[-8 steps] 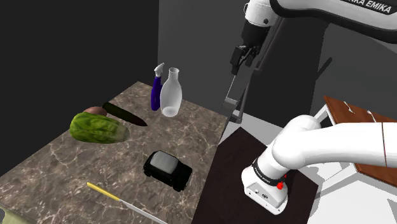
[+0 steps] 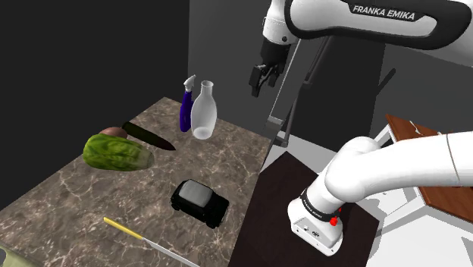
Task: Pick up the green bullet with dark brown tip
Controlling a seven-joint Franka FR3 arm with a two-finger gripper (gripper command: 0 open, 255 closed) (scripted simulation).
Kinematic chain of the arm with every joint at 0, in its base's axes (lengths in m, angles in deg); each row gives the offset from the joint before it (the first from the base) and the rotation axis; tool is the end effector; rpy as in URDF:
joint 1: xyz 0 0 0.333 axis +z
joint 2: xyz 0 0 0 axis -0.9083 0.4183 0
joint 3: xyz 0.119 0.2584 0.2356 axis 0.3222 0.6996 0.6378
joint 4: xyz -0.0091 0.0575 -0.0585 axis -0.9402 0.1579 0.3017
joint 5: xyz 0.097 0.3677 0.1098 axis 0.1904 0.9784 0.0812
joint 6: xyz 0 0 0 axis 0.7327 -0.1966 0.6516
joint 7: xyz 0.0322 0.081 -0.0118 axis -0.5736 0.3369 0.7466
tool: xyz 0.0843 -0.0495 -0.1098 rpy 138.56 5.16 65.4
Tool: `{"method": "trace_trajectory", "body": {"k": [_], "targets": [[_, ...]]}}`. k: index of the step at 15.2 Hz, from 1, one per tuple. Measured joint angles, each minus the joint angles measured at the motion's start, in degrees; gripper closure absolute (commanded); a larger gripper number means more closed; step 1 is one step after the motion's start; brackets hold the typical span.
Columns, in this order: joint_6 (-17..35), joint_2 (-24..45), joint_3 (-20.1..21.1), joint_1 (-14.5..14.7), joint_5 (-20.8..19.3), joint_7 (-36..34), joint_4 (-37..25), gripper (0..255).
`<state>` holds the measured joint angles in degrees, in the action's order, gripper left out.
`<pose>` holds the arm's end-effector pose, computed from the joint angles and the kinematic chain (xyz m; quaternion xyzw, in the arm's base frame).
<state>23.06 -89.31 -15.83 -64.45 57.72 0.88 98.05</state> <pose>0.3122 0.0521 0.5643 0.9985 0.0313 0.0064 0.0455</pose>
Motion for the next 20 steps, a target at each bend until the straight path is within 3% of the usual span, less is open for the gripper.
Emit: {"method": "trace_trajectory", "body": {"k": [11, 20], "targets": [[15.8, 19.63, 5.22, 2.02, 1.03, -2.9, -4.51, 0], [25.2, 38.27, 9.13, 3.7, -2.21, -6.58, -13.96, 0]]}}
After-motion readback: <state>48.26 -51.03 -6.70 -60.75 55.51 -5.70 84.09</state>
